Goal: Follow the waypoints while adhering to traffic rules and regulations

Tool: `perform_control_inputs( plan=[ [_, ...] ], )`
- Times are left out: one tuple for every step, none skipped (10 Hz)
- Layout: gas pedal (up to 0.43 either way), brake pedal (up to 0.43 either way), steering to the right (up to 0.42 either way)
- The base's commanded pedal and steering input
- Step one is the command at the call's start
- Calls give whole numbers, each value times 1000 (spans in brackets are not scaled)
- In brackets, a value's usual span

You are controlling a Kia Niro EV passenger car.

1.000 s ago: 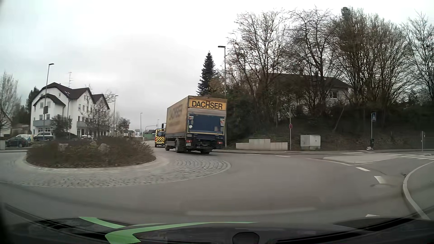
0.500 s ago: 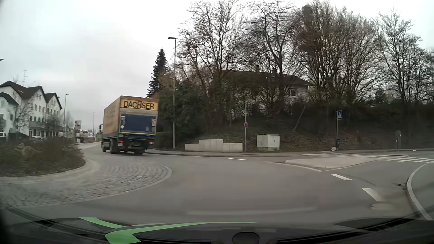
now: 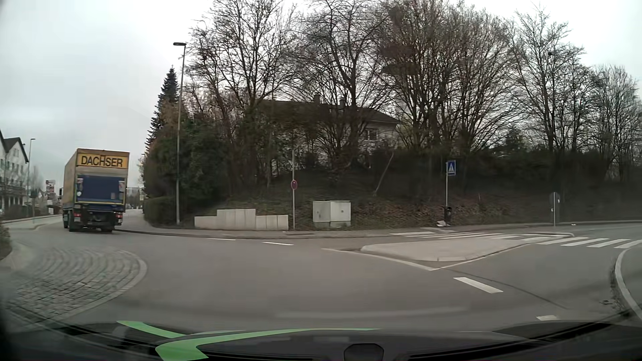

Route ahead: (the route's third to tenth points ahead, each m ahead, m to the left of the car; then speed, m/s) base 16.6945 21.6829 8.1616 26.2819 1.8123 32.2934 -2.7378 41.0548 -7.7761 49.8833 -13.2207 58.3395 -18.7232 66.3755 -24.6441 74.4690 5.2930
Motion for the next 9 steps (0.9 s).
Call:
perform_control_inputs(
  plan=[
    [118,0,91],
    [118,0,27],
    [118,0,-32],
    [118,0,-83],
    [118,0,-134],
    [118,0,-164],
    [130,0,-204],
    [138,0,-240],
    [138,0,-269]
  ],
)
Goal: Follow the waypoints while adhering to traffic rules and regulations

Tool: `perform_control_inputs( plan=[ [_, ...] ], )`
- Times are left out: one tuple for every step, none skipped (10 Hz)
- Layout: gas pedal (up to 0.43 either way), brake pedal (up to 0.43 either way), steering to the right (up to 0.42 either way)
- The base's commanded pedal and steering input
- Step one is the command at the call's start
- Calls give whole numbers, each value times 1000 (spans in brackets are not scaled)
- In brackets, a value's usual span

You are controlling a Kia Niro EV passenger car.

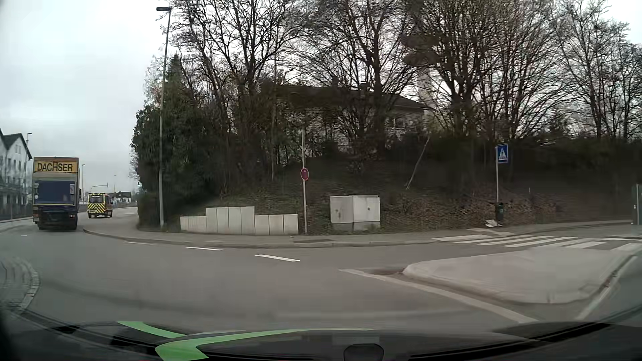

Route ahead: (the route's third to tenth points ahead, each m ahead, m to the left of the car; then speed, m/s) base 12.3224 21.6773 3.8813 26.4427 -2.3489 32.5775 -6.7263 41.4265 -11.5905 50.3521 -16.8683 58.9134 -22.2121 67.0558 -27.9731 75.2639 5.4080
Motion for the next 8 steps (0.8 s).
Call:
perform_control_inputs(
  plan=[
    [138,0,-296],
    [138,0,-329],
    [138,0,-352],
    [138,0,-364],
    [138,0,-379],
    [138,0,-396],
    [138,0,-408],
    [138,0,-417]
  ],
)
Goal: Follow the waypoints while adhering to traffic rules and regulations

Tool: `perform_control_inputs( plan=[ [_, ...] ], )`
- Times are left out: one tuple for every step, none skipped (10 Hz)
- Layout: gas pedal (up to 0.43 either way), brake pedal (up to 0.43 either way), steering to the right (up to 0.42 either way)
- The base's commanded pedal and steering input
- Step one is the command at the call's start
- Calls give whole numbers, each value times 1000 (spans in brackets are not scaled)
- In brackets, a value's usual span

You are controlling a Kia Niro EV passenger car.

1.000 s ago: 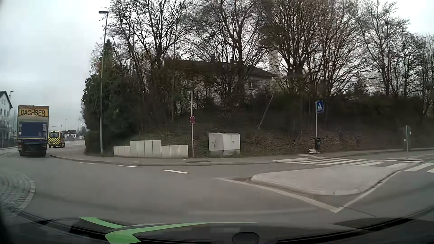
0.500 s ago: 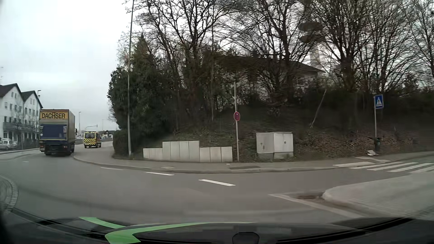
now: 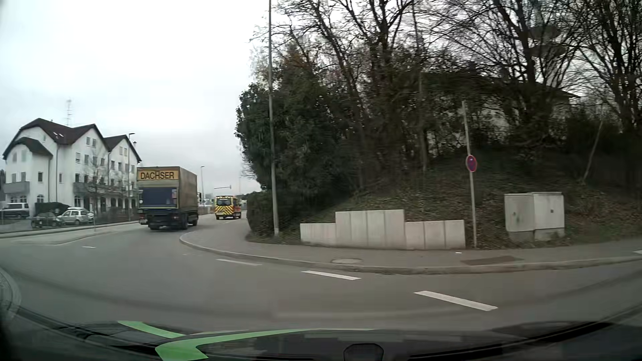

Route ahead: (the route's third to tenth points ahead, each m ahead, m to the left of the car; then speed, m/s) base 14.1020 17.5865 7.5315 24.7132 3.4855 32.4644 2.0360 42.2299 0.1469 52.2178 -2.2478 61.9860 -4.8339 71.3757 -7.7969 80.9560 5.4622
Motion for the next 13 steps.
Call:
perform_control_inputs(
  plan=[
    [138,0,-423],
    [138,0,-426],
    [130,0,-427],
    [130,0,-426],
    [130,0,-426],
    [118,0,-430],
    [118,0,-434],
    [118,0,-436],
    [118,0,-438],
    [110,0,-440],
    [110,0,-442],
    [98,0,-445],
    [98,0,-446]
  ],
)
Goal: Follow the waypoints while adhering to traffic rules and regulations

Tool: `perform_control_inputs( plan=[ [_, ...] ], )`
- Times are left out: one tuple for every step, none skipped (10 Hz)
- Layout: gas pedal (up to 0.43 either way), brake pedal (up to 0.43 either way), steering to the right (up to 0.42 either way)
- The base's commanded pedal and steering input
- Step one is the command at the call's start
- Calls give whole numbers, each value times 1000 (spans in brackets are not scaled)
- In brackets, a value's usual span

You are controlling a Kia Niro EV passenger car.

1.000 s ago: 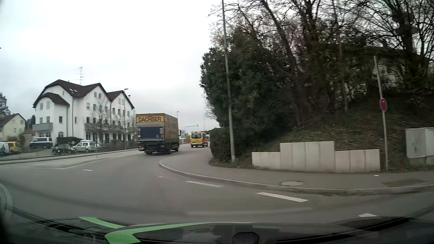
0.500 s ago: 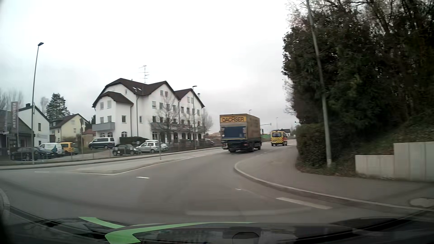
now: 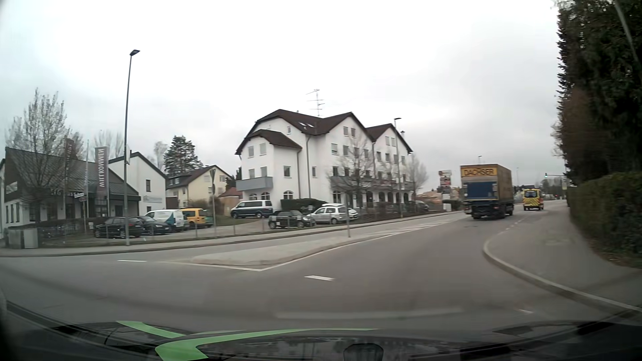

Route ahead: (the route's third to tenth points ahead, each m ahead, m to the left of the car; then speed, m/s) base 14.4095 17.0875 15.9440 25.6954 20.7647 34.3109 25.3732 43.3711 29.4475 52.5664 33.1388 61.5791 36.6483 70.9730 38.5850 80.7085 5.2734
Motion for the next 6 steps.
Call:
perform_control_inputs(
  plan=[
    [98,0,-448],
    [98,0,-448],
    [87,0,-448],
    [87,0,-449],
    [87,0,-449],
    [87,0,-449]
  ],
)
